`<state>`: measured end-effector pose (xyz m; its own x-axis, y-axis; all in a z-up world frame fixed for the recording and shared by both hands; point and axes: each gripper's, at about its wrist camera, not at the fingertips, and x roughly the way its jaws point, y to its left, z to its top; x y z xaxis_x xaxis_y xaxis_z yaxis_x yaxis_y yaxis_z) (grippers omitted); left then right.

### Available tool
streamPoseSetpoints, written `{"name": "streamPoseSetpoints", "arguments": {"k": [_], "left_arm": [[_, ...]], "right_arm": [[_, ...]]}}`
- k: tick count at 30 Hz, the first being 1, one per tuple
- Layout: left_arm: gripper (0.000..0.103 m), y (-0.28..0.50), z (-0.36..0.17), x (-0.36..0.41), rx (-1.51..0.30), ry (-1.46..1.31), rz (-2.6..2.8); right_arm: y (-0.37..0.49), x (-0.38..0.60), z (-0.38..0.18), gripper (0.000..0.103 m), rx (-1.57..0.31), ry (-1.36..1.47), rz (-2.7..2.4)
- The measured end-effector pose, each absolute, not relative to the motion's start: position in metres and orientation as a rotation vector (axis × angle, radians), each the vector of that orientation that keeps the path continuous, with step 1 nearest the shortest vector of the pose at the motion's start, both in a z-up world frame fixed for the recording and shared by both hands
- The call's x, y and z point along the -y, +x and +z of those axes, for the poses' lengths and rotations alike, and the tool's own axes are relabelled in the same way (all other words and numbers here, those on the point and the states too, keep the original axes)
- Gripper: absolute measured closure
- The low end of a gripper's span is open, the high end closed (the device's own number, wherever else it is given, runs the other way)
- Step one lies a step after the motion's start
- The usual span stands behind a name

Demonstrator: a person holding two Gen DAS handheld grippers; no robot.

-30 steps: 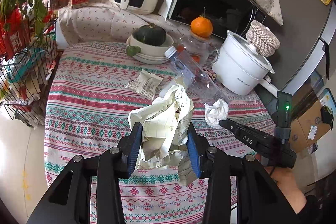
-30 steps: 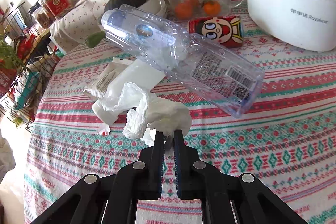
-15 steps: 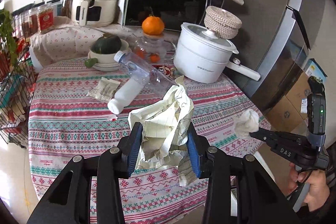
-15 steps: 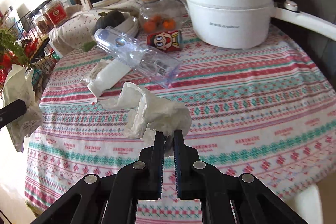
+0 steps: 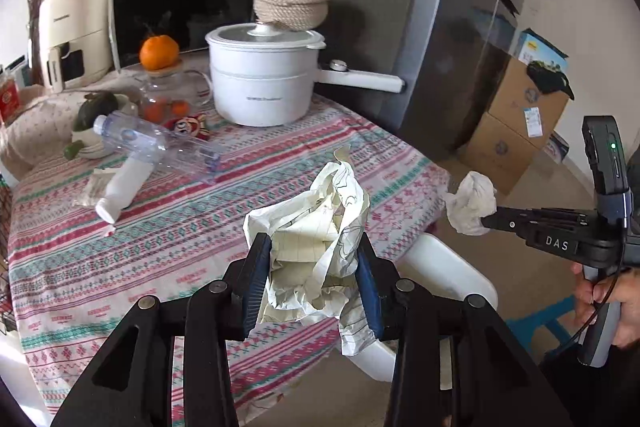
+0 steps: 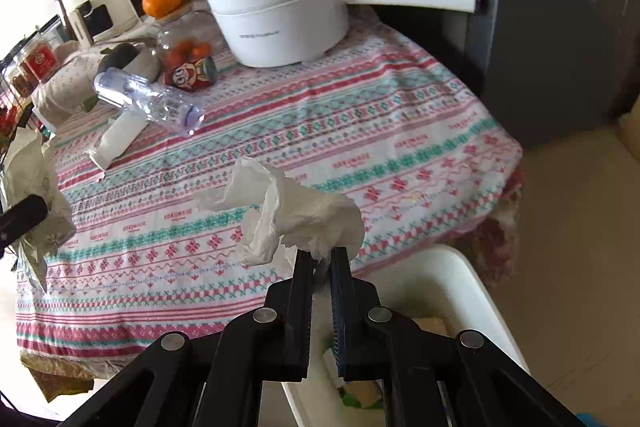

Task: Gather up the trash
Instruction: 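Carry the paper over the bin and open the left gripper while the right carries the tissue, then open the right gripper over the bin to drop the white tissue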

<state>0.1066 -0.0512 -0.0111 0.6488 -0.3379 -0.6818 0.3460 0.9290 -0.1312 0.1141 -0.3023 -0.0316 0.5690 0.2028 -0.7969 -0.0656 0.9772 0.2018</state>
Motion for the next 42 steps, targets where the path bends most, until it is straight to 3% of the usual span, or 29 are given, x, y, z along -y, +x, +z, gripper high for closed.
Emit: {"name": "streamPoseSetpoints", "arguments": {"k": [20, 26, 32, 42], "left_arm": [[0.056, 0.121, -0.106, 0.199, -0.959, 0.147, -0.633], [0.038, 0.134, -0.126, 0.209, -1.033, 0.114, -0.653], [0.029, 0.137, -0.124, 0.205, -1.062, 0.092, -0.638], [0.027, 0.135, -0.086, 0.167, -0.993, 0.142, -0.530]], "right_arm": [[0.097, 0.382, -0.056, 0.096, -1.046, 0.199, 0.029], [0.096, 0.387, -0.061, 0.096, -1.063, 0.199, 0.027], [0.094, 0.395, -0.065, 0.096, -1.077, 0.213, 0.013], [0.098, 0.394, -0.076, 0.096, -1.125, 0.227, 0.018]]}}
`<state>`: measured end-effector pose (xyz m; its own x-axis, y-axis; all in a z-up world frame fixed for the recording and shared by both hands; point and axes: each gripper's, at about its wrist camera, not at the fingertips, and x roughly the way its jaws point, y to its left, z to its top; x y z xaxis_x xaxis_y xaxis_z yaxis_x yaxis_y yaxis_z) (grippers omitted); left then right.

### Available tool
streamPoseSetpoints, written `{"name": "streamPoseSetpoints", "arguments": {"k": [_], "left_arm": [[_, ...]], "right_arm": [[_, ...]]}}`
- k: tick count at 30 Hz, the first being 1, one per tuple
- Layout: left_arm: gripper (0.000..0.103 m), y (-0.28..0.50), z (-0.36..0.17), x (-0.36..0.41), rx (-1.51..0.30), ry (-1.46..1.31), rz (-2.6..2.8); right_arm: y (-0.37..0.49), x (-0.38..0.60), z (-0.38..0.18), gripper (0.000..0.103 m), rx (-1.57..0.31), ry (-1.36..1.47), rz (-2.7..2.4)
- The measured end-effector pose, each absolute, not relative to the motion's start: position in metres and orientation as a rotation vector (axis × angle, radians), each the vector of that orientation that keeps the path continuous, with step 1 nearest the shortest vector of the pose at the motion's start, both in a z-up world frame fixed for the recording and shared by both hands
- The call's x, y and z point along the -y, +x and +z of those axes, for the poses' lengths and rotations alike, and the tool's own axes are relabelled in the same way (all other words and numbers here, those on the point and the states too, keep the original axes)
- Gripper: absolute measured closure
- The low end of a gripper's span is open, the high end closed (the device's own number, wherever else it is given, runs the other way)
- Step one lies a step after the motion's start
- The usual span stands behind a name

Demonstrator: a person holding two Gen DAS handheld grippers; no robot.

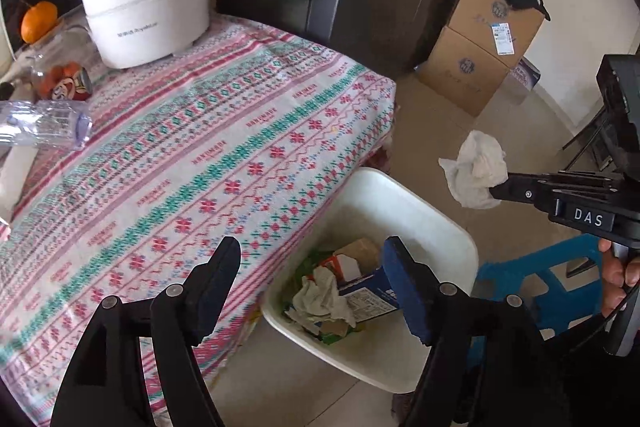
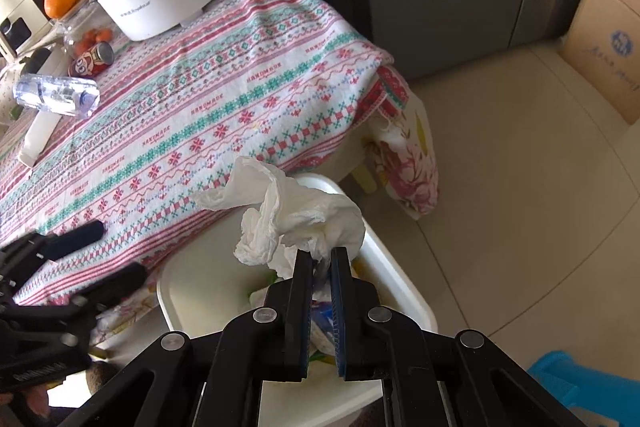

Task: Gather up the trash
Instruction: 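Open the right gripper over the bin to drop the white tissue, then move the left gripper to the white plastic bottle and grasp it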

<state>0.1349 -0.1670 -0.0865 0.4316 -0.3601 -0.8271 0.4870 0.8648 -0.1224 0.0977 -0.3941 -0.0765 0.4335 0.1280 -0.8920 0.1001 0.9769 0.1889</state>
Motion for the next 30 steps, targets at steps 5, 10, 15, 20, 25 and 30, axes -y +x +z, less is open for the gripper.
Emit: {"name": "streamPoseSetpoints", "arguments": {"k": [5, 10, 15, 20, 25, 30], "left_arm": [[0.027, 0.138, -0.072, 0.134, -0.964, 0.130, -0.456], [0.027, 0.142, -0.060, 0.102, -0.946, 0.071, -0.411], [0.027, 0.144, -0.055, 0.080, -0.935, 0.037, -0.370], [0.026, 0.144, -0.052, 0.062, -0.930, 0.024, -0.341], [0.021, 0.144, -0.048, 0.044, -0.922, 0.013, -0.306], [0.016, 0.147, -0.039, 0.016, -0.902, -0.041, -0.250]], "right_arm": [[0.104, 0.387, -0.091, 0.096, -1.185, 0.220, 0.019], [0.112, 0.378, -0.101, 0.096, -1.217, 0.212, 0.021], [0.120, 0.369, -0.107, 0.094, -1.232, 0.219, 0.027], [0.127, 0.366, -0.104, 0.070, -1.228, 0.290, 0.032], [0.129, 0.362, -0.092, 0.049, -1.191, 0.320, 0.035], [0.131, 0.354, -0.078, 0.037, -1.149, 0.333, 0.045]]}}
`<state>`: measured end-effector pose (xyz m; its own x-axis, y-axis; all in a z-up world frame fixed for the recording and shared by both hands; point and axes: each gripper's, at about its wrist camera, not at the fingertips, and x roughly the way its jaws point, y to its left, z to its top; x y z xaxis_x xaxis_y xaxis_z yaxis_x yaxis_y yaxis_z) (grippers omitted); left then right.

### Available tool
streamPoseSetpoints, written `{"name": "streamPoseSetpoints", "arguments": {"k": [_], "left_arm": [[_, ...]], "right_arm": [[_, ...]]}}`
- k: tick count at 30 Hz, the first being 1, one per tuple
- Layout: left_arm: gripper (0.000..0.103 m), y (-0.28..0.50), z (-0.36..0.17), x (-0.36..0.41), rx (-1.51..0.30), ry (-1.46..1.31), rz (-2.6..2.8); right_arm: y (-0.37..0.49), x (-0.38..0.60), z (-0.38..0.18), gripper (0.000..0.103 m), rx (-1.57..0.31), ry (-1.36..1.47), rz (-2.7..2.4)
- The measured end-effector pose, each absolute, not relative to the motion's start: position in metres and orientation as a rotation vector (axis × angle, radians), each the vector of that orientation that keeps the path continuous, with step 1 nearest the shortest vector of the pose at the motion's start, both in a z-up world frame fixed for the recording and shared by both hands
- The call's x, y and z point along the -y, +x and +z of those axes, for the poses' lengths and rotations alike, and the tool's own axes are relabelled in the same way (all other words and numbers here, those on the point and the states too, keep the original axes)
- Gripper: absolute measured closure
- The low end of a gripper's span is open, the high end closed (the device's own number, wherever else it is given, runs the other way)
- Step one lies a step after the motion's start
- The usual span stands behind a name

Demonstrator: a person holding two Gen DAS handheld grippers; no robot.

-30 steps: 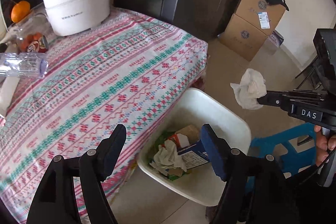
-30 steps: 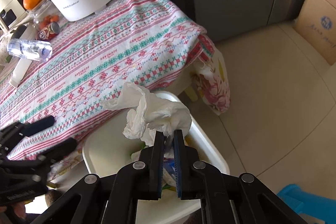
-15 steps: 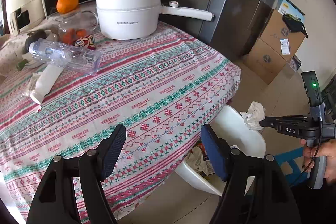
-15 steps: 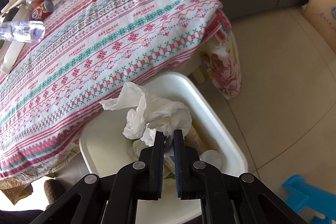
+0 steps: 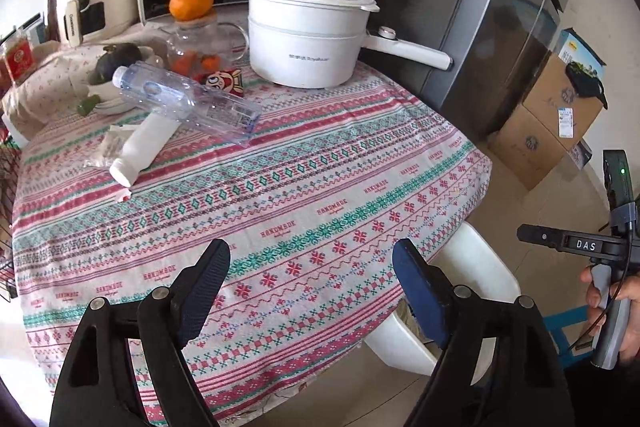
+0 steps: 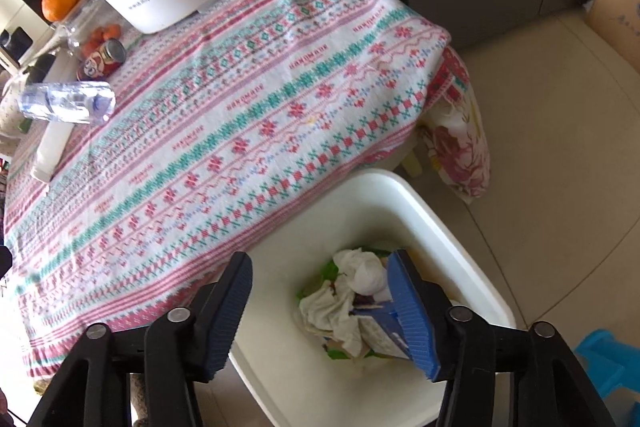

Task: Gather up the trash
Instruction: 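Move the left gripper to the white plastic bottle and grasp it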

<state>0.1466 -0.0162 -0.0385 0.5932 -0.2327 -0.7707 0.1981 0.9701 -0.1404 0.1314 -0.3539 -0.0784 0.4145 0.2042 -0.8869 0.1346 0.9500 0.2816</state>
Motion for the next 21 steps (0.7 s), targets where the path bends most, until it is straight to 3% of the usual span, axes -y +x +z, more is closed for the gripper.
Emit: {"name": "streamPoseSetpoints", "arguments": {"k": [13, 21], "left_arm": [[0.009, 0.172, -0.032, -0.104, -0.886, -0.232, -0.004], [0.009, 0.218, -0.072, -0.134, -0.927, -0.073, 0.005]], "right_arm": [[0.158, 0.298, -0.061, 0.026, -1.098, 0.296, 0.096], [0.183, 0.254, -0.070, 0.024, -1.125, 0.267, 0.144]]}}
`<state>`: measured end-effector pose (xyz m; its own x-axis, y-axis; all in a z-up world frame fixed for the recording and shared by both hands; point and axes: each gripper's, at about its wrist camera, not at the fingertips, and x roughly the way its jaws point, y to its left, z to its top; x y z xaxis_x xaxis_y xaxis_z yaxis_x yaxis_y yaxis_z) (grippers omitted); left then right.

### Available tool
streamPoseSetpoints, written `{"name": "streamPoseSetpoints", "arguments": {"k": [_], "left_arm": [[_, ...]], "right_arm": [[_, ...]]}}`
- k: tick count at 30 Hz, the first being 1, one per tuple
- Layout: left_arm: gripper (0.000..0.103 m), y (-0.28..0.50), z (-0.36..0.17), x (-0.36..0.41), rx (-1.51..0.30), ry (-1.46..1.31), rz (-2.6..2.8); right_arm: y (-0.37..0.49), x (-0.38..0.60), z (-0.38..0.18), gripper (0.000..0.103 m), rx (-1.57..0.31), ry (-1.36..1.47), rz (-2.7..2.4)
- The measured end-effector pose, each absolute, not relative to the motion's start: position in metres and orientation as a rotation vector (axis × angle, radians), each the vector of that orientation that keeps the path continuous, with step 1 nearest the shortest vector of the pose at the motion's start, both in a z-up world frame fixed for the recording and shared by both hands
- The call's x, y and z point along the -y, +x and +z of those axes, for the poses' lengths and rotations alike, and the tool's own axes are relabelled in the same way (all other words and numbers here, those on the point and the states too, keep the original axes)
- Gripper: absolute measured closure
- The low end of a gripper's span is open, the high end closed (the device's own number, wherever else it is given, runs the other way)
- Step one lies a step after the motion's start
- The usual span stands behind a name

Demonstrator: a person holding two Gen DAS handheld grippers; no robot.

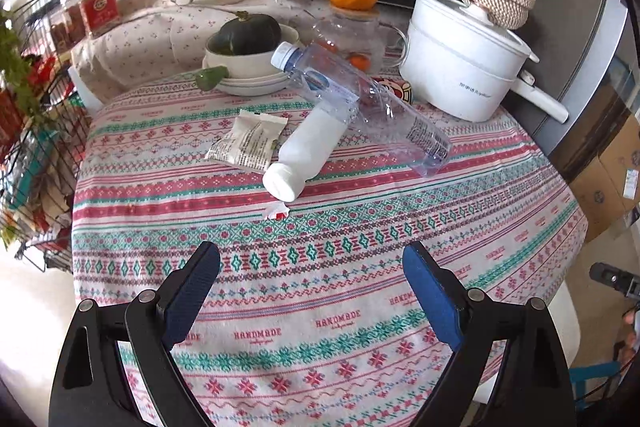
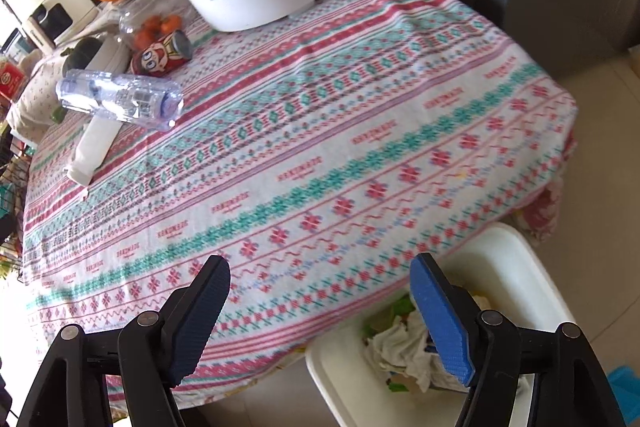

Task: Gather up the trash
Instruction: 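Move the left gripper to the white plastic bottle and grasp it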

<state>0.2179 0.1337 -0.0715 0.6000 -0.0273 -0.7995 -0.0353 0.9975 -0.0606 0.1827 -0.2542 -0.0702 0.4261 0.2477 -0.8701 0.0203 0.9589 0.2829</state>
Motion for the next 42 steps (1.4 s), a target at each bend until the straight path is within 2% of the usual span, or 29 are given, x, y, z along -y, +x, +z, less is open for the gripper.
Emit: {"name": "streamPoseSetpoints", "arguments": {"k": [11, 18, 21, 22, 23, 24, 25, 30, 37, 42], "left_arm": [[0.011, 0.311, -0.114, -0.122, -0.967, 0.170, -0.071], [0.017, 0.355, -0.133, -0.119, -0.991, 0.181, -0.057], [0.026, 0.364, -0.143, -0.119, -1.029, 0.183, -0.041], [0.032, 0.364, -0.147, -0.119, -1.049, 0.176, -0.036], [0.041, 0.364, -0.149, -0.119, -1.068, 0.171, -0.022], [0.048, 0.362, -0.151, -0.120, -1.078, 0.167, -0.004], [0.051, 0.359, -0.151, -0.122, -1.088, 0.147, 0.005], [0.051, 0.323, -0.141, -0.131, -1.131, -0.020, -0.009], [0.051, 0.240, -0.124, -0.132, -1.193, -0.077, -0.004], [0.051, 0.178, -0.106, -0.139, -1.174, -0.196, -0.028]], "right_arm": [[0.204, 0.236, -0.082, 0.024, -1.161, 0.212, 0.138], [0.206, 0.238, -0.088, 0.024, -1.188, 0.181, 0.127], [0.204, 0.238, -0.088, 0.024, -1.191, 0.169, 0.127], [0.203, 0.239, -0.088, 0.024, -1.191, 0.166, 0.124], [0.203, 0.240, -0.087, 0.024, -1.190, 0.164, 0.120], [0.202, 0.242, -0.087, 0.024, -1.190, 0.166, 0.117], [0.202, 0.243, -0.087, 0.024, -1.190, 0.171, 0.113], [0.199, 0.248, -0.082, 0.024, -1.180, 0.201, 0.114], [0.187, 0.233, -0.074, 0.024, -1.160, 0.175, 0.162], [0.179, 0.222, -0.078, 0.024, -1.176, 0.135, 0.197]]}}
